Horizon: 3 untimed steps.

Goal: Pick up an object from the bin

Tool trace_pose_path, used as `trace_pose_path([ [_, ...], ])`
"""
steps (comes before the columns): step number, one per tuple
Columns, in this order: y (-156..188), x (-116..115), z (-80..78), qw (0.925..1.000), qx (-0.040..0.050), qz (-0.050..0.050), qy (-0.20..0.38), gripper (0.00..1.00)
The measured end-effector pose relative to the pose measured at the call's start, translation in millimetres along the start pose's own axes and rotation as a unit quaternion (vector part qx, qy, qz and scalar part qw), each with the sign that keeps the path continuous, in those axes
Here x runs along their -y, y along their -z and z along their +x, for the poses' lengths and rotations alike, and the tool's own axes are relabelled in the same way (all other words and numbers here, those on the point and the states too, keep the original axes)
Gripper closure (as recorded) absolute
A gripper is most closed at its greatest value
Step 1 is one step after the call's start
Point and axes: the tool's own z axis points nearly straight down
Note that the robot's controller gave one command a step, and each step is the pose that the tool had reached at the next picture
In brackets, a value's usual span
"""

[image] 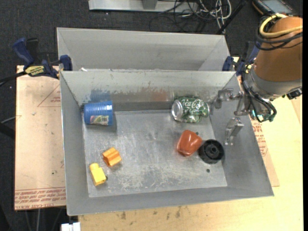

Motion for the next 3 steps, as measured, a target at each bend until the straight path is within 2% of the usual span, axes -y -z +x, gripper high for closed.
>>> trace_pose_path([
  [1, 4.5, -0.6, -1.5, 1.0000, 0.0040, 0.001, 0.002, 0.00],
  [2, -70.1, 17.1, 0.3, 0.9996, 0.0060, 0.001, 0.029, 0.00],
  [3, -91.0, 31.7, 5.9, 0.9997, 0.0020, 0.000, 0.024, 0.00],
])
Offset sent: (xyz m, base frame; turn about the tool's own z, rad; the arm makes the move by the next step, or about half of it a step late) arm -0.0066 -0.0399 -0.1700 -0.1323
